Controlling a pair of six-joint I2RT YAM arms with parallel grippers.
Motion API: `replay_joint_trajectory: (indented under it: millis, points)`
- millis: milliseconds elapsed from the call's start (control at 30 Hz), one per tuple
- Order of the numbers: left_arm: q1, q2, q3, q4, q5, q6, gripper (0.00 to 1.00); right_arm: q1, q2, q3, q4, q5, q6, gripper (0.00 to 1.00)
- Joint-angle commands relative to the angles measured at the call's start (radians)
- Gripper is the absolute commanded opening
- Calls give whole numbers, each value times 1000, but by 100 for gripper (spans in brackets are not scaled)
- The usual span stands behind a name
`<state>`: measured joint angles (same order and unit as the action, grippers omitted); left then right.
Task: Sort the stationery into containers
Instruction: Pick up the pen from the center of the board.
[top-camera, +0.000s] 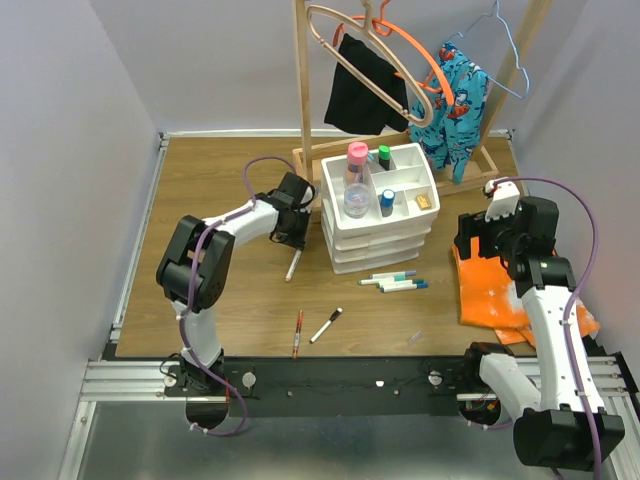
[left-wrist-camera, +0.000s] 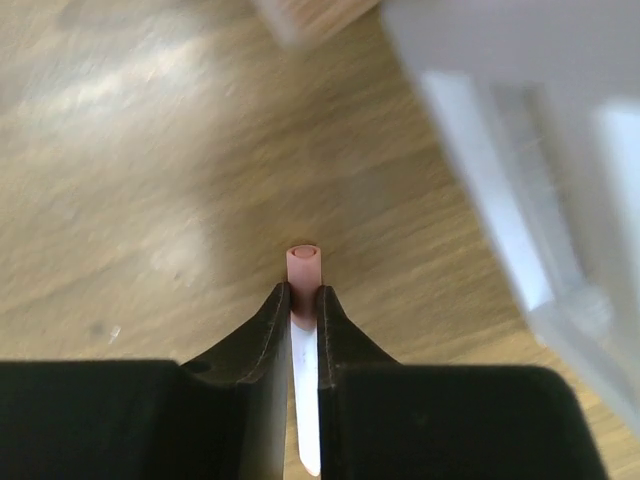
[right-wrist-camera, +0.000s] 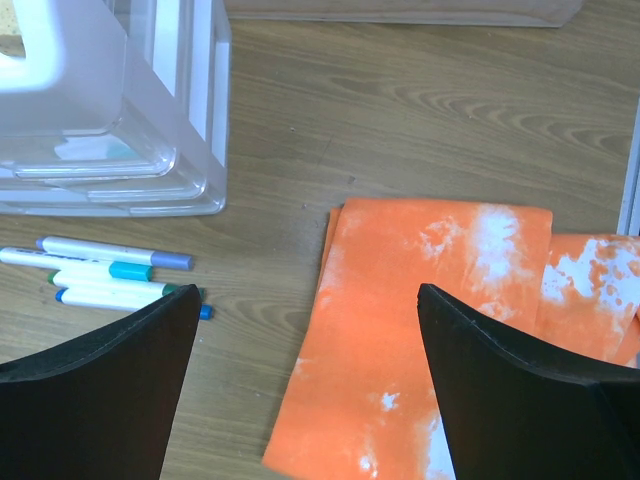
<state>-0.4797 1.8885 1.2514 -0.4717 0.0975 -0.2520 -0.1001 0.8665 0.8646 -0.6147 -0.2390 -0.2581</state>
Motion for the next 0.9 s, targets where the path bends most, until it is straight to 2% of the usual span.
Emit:
replay_joint_trajectory:
  millis: [0, 200, 233, 367, 433, 500, 533, 633, 867]
  points:
    - [49, -115, -43, -74, 57, -1, 14, -7, 14, 40, 9, 29, 8, 97]
    - [66, -373, -87, -70, 274, 89, 10, -7, 32, 70, 16, 35, 25, 97]
    - [66, -452, -99, -33, 307, 106, 9, -7, 34, 80, 15, 33, 31, 97]
    - [66, -606, -155, 63, 503, 174, 6, -7, 31, 143, -20, -26, 59, 97]
    - [62, -659, -158, 138, 614, 169, 6, -7, 28, 180, -63, -120, 59, 97]
    - [61, -686, -165, 209, 701, 116, 7, -7, 22, 227, -82, -237, 51, 97]
    - [59, -695, -167, 300, 728, 82, 7, -7, 13, 241, -92, -271, 52, 97]
    - [35, -666, -138, 413, 778, 25, 8, -7, 11, 284, -94, -371, 71, 96]
    - [-23, -545, 40, 548, 872, -61, 12, -7, 42, 392, -69, -583, 169, 95]
